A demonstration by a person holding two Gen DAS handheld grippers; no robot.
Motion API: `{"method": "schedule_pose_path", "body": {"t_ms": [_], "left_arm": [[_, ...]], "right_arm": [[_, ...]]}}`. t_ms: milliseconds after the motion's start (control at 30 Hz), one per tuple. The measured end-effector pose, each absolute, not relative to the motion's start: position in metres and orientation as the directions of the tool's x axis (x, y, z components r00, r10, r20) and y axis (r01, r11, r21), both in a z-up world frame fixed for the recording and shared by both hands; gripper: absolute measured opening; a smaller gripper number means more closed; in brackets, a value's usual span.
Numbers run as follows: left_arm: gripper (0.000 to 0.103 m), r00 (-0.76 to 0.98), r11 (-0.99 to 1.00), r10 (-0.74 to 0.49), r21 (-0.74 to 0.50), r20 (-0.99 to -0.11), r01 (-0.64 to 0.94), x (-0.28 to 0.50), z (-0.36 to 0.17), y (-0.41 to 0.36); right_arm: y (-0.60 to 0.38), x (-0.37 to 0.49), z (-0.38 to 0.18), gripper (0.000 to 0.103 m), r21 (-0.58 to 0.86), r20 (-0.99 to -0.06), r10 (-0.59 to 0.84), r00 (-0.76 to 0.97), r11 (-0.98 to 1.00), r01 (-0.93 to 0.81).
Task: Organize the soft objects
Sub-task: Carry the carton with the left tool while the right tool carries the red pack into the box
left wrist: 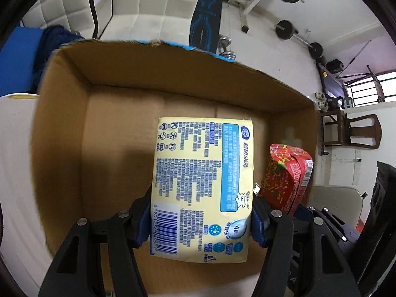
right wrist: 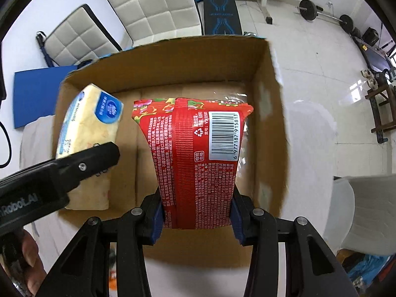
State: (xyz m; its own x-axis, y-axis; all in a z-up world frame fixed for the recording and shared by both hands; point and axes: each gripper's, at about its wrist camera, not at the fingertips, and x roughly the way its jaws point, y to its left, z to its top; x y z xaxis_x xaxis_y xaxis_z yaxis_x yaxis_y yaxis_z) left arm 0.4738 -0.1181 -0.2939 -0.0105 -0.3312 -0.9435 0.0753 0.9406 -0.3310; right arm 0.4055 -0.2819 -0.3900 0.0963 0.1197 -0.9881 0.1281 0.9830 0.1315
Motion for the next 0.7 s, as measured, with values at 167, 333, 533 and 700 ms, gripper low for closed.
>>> {"method": "schedule_pose_path", "body": {"t_ms": [167,333,533,700], "left_arm": [[0.061,-0.065,0.935,-0.342,-0.346,-0.937,0.075,0.492,-0.323,-0.127],[0.061,-0.102,0.921,-0.374,-0.382,-0.922,0.074,0.502,-0.338,-0.135],[0.062,-0.161,0.92,-0.382,-0.391,-0.91,0.031,0.495,-0.354,-0.132],[0.068,-0.14,0.933,-0.333,-0.347,-0.932,0.092,0.486,-0.342,-0.138]], "right_arm": [[-0.285,0.447,-0.425,0.047,0.11,-0.993,0.103,0.056,0.985,0.134],[-0.289,0.467,-0.445,0.047,0.104,-0.994,0.101,0.032,0.985,0.135],[-0.295,0.477,-0.465,0.048,0.119,-0.993,0.119,0.012,0.983,0.142],[-0.3,0.476,-0.469,0.056,0.118,-0.993,0.118,0.007,0.981,0.154]]}}
